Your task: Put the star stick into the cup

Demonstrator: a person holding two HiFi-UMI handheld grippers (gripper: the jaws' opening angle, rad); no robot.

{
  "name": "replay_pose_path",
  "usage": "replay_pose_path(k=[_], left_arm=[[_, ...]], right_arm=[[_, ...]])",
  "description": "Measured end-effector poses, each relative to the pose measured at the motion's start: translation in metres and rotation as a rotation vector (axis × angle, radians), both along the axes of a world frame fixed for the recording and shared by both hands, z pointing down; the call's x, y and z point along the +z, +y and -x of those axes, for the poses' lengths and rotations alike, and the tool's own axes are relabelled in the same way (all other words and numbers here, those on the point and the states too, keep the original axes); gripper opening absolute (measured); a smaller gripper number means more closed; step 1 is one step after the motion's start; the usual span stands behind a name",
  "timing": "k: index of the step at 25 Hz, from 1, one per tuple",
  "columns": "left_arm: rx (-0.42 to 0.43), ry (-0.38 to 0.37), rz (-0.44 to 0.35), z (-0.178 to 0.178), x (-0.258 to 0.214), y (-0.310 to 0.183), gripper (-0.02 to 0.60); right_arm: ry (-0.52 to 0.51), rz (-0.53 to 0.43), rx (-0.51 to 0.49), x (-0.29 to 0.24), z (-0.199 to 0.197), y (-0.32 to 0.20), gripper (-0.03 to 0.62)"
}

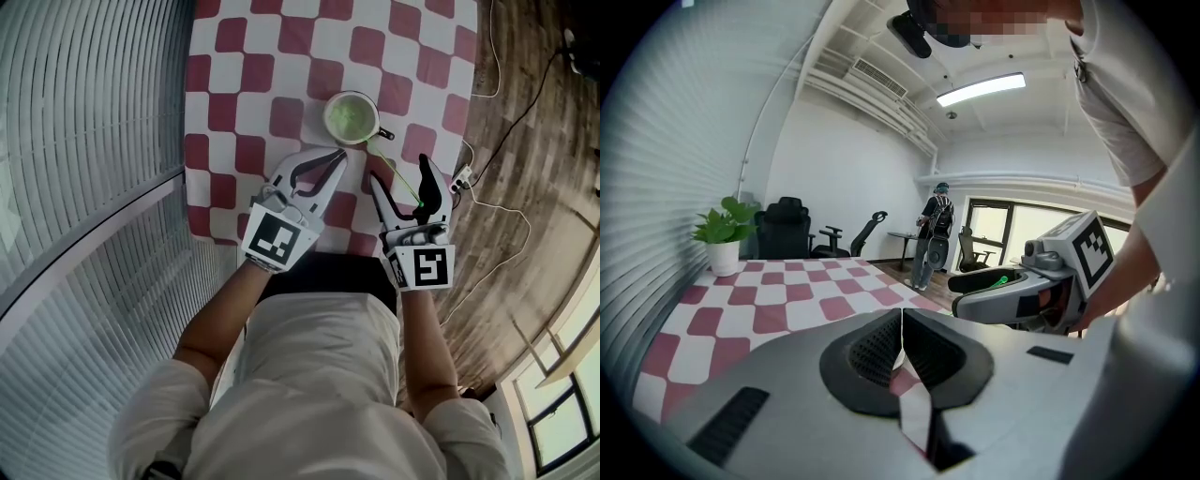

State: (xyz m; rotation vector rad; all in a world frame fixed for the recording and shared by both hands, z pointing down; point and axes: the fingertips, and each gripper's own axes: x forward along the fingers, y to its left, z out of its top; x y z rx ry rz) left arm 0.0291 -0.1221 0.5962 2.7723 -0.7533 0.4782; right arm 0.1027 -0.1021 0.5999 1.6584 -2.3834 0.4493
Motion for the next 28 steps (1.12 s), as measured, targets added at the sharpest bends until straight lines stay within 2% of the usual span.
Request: replay_pose_path(k=[17,24,25,28], left_arm=[[-0.001,0.040,-0.045,-0.009,-0.037,-0.001,0.032],[-0.005,0.064,-0.070,-0.005,-0.073,0.001,0.032],[-0.007,0.067,-0.076,-0.004,-0.078,0.001,0.032],[0.004,0.063,-0.108,-0.001,-0.086,-0.002,0.032]], right_arm=[[0.043,-0.073,-0.014,-0.056,-0.006,0.002,0.333],[0.034,-0.109,-0.016,-0.095,-0.003,0.008,0.327],[0.031,-0.114,-0.023,-0.100,-0.002,0.008,0.320],[0.016,-0.123,-0.036,-0.114,0.001,0.007,0.211]])
